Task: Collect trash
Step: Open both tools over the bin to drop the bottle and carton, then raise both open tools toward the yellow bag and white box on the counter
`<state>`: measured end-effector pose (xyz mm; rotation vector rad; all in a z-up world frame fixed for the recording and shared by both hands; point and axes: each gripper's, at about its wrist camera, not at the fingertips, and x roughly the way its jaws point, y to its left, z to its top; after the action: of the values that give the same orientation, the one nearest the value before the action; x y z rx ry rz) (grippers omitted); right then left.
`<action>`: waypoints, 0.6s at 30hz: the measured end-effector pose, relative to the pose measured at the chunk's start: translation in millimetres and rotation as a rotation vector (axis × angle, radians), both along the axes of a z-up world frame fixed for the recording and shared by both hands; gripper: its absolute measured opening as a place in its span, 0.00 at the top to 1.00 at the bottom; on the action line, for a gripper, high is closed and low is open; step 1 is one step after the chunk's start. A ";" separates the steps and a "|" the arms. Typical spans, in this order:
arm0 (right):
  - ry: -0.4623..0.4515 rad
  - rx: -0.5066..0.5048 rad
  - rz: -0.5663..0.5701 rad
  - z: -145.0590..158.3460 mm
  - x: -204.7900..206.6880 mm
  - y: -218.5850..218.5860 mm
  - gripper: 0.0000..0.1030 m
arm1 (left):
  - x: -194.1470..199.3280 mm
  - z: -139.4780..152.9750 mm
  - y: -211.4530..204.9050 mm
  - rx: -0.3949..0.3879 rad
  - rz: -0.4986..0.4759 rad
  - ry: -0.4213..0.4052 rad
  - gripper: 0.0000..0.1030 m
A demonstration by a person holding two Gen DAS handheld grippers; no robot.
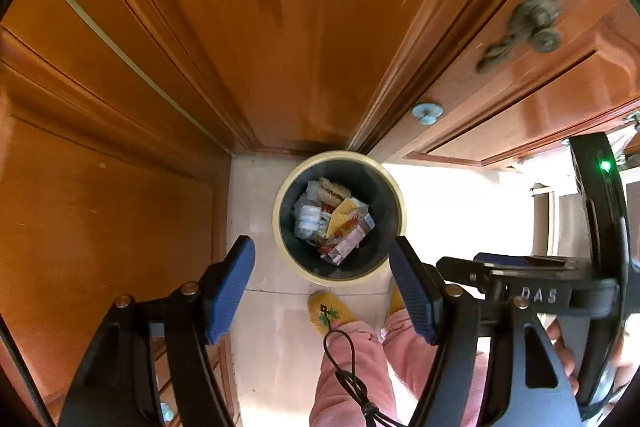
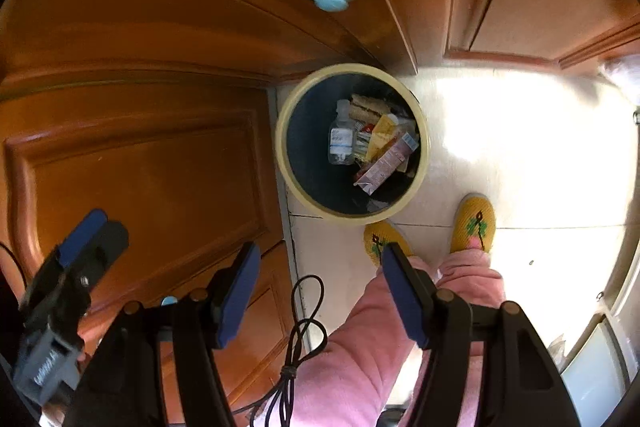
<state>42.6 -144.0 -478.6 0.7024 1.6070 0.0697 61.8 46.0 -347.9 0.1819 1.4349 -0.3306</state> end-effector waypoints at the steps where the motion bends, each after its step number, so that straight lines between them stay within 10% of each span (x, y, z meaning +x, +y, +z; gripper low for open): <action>1: -0.017 -0.004 0.002 10.4 -2.3 1.1 0.38 | -0.3 8.2 -0.6 -0.003 -0.004 -0.012 0.34; 18: -0.519 -0.158 0.109 256.7 -4.4 21.5 0.38 | 12.8 236.9 -14.1 -0.082 -0.014 -0.463 0.34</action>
<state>38.2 -122.6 -221.9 0.4275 1.1351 0.1872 74.6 31.9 -111.0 0.1877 0.9614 -0.3326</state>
